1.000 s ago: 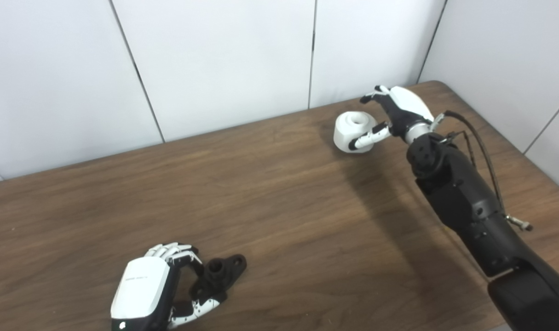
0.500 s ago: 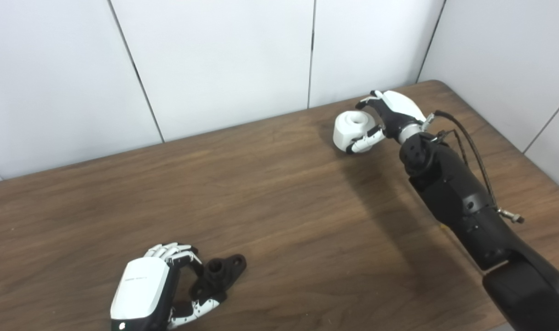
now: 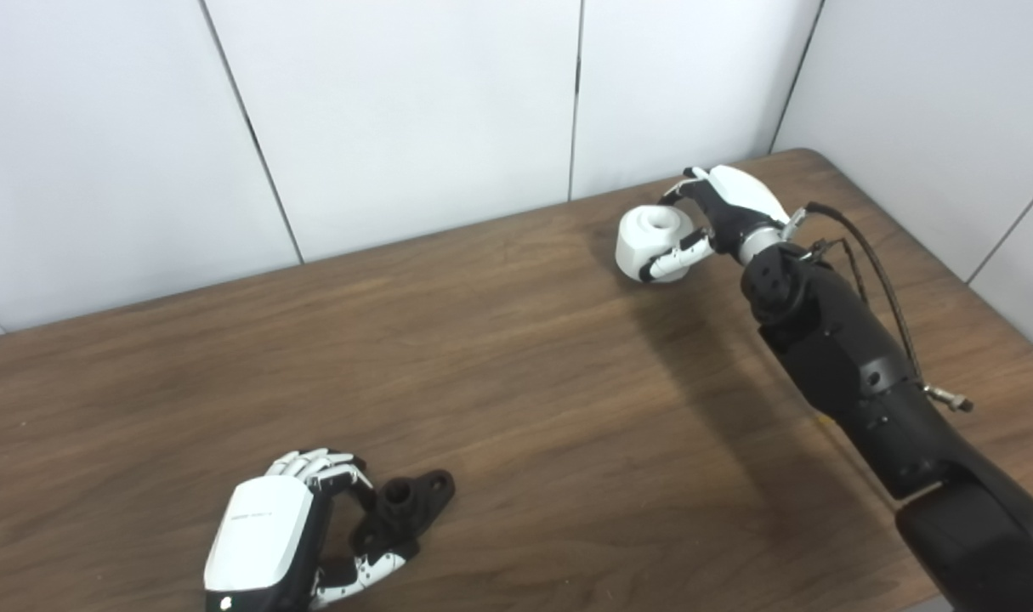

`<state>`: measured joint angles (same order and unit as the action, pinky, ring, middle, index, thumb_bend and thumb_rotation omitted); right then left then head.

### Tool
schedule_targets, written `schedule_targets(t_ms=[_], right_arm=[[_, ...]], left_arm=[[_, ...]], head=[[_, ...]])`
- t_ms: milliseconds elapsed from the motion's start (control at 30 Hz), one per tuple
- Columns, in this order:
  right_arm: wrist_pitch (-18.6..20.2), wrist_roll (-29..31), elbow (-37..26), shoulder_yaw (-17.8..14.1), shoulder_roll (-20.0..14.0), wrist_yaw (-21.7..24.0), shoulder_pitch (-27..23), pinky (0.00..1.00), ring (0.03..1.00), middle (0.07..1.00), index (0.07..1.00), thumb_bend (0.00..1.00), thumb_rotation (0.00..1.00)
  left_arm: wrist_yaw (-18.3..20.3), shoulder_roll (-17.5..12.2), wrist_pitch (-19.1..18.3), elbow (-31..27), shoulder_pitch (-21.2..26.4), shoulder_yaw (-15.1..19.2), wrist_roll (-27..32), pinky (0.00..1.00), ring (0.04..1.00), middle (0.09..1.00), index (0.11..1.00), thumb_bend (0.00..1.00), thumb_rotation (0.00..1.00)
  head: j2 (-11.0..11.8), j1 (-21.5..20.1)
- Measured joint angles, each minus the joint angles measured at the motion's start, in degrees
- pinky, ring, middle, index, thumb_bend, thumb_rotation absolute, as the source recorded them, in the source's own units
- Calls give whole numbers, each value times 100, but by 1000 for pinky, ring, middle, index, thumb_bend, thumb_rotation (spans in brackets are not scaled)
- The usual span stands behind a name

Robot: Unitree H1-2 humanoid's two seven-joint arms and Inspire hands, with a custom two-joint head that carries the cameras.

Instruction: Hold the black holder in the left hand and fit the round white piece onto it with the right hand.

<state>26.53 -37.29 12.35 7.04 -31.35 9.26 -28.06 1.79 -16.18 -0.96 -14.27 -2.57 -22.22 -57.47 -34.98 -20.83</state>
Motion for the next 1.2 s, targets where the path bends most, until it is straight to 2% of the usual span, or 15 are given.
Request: schedule_targets(t_ms=[467,500,533,600,800,1200], right_arm=[[-33,1,17,-3,-5,-55,40,1000,1000,920,609,815,198],[-34,2,18,-3,-5,-57,45,1000,999,913,540,643,168],[-34,3,17,-5,-5,-68,49,1000,995,907,516,585,157],[-57,11,17,-13,-4,-127,56,1000,978,882,494,537,145],[-357,19,19,-41,-3,-415,183,1000,948,822,484,524,136],[-481,95,-12,-121,-4,-504,206,1000,942,809,484,524,136]], left_arm=[[-3,17,-14,0,-2,-1,-34,845,801,730,485,522,47],[-3,17,-13,0,-2,-1,-34,845,801,730,485,522,47],[-3,17,-10,-1,-2,-1,-34,843,799,728,485,522,47],[-5,17,-8,0,-2,0,-34,841,798,728,485,522,47],[-12,17,-5,-1,-7,0,-40,841,798,726,485,522,47],[-14,42,-21,-6,-13,-4,-96,847,799,730,485,522,47]], head=[[9,0],[9,9],[9,9],[9,18],[0,26],[0,105]])
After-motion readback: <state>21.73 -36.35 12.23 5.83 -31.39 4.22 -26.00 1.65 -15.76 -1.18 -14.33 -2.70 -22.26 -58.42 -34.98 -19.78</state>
